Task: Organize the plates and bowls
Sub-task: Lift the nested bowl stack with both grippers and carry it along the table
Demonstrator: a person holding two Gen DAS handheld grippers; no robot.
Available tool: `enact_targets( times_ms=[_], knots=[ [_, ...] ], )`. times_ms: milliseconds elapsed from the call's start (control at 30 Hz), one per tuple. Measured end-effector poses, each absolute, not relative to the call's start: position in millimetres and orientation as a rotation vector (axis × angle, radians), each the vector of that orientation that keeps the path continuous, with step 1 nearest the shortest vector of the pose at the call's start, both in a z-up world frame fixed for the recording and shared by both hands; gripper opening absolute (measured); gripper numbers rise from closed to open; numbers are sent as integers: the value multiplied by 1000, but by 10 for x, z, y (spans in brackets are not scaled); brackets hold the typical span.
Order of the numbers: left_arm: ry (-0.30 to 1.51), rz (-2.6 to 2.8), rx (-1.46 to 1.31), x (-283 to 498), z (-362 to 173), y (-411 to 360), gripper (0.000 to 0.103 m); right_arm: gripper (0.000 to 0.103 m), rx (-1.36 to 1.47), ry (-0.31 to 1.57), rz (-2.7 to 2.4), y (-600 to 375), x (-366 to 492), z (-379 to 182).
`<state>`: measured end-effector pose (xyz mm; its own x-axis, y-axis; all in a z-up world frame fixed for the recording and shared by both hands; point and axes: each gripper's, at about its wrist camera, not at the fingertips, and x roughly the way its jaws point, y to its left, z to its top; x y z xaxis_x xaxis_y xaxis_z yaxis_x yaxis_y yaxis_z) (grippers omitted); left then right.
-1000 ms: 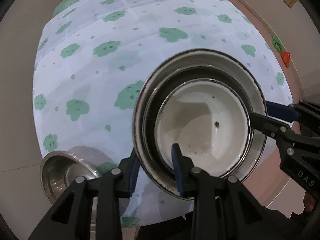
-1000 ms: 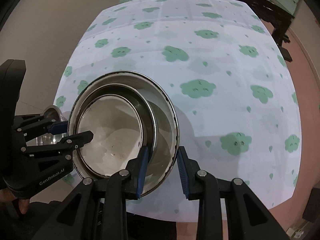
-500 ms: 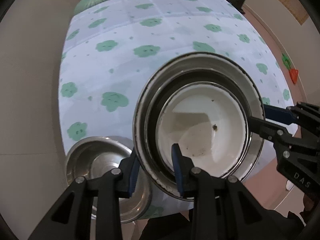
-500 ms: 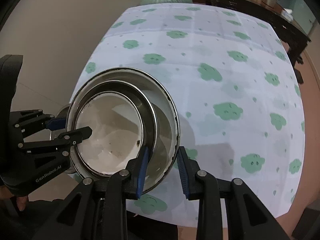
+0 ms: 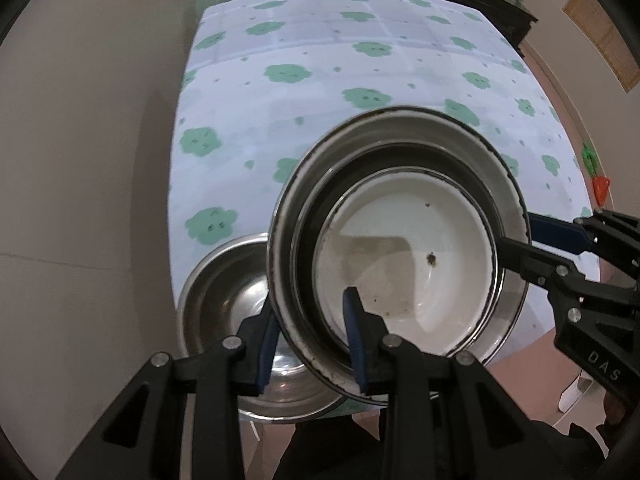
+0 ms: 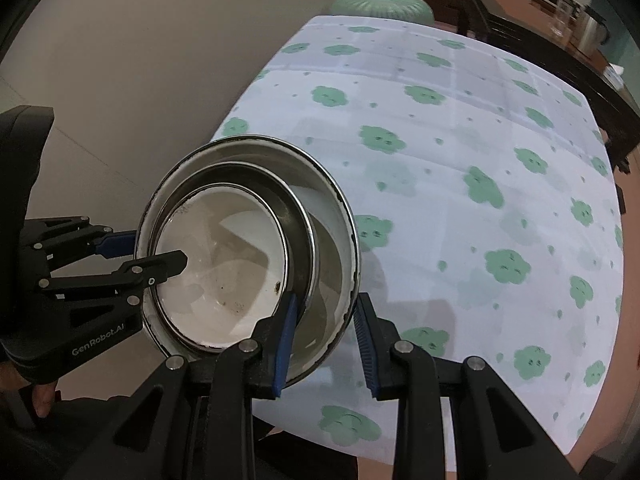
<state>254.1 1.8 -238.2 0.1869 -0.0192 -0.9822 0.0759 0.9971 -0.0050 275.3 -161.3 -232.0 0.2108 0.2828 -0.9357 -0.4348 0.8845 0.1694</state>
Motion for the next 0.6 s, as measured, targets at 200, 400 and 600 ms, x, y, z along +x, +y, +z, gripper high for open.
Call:
enact_targets(
  times_ms=[200, 400, 600],
  knots=[
    [1391, -26, 15, 2450, -2416, 257, 29, 32, -177, 1273, 543, -1333, 2721, -2350],
    [1400, 11, -7, 2375, -2443, 458, 29, 32, -209, 1281, 582, -1084, 2671, -2388],
    [1412, 33, -23, 2314, -2485, 615, 29, 32, -229, 1291, 607, -921, 2640, -2419]
  ],
)
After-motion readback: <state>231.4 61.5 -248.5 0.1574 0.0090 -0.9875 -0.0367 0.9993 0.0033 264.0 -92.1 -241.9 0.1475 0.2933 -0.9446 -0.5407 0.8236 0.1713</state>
